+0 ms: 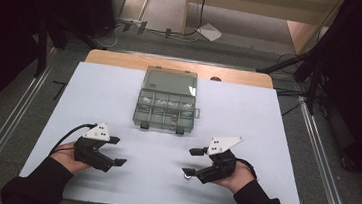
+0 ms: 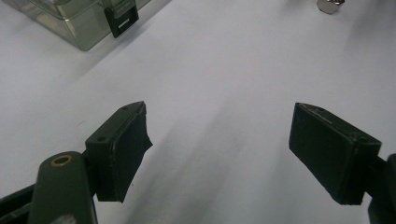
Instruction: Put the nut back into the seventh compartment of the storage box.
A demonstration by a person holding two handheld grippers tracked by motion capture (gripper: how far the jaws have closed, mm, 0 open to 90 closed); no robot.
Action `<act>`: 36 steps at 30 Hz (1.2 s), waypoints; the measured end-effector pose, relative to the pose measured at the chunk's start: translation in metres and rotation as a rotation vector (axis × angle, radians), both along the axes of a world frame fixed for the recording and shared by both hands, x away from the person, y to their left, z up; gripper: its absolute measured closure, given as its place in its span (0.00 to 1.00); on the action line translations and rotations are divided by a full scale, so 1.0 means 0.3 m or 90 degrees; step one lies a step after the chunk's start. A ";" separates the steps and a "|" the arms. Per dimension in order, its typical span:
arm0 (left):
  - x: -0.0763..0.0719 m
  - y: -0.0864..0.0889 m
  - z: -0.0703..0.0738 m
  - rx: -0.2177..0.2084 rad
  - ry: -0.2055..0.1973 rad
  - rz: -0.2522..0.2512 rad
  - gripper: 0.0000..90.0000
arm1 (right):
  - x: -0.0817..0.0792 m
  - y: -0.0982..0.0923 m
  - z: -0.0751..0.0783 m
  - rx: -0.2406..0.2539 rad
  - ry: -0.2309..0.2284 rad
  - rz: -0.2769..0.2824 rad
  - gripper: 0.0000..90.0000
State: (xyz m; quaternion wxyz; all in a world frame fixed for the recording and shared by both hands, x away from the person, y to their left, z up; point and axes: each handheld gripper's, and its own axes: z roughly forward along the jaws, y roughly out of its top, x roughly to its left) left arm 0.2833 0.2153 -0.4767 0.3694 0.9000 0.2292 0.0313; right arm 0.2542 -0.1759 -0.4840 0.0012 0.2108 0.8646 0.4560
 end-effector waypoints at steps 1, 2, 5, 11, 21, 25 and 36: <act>0.000 0.000 0.000 0.000 0.000 0.000 0.22 | -0.002 0.000 -0.003 -0.002 -0.003 -0.002 0.37; 0.000 0.000 0.000 0.000 0.000 0.000 0.22 | -0.002 -0.001 -0.006 -0.007 -0.005 0.000 0.37; 0.001 0.000 0.000 0.000 0.000 -0.001 0.22 | -0.003 -0.001 -0.015 -0.016 -0.003 -0.002 0.39; 0.001 0.001 0.001 0.000 0.001 0.001 0.22 | -0.006 0.001 -0.034 -0.030 0.011 0.000 0.44; 0.008 -0.003 0.003 -0.009 -0.001 0.002 0.22 | -0.010 0.010 -0.069 -0.059 0.021 0.002 0.49; 0.013 -0.004 0.005 -0.006 -0.001 -0.003 0.22 | -0.014 0.013 -0.084 -0.073 0.019 0.007 0.52; 0.013 -0.005 0.004 -0.003 -0.002 -0.002 0.22 | -0.034 0.032 -0.109 -0.095 0.011 0.007 0.64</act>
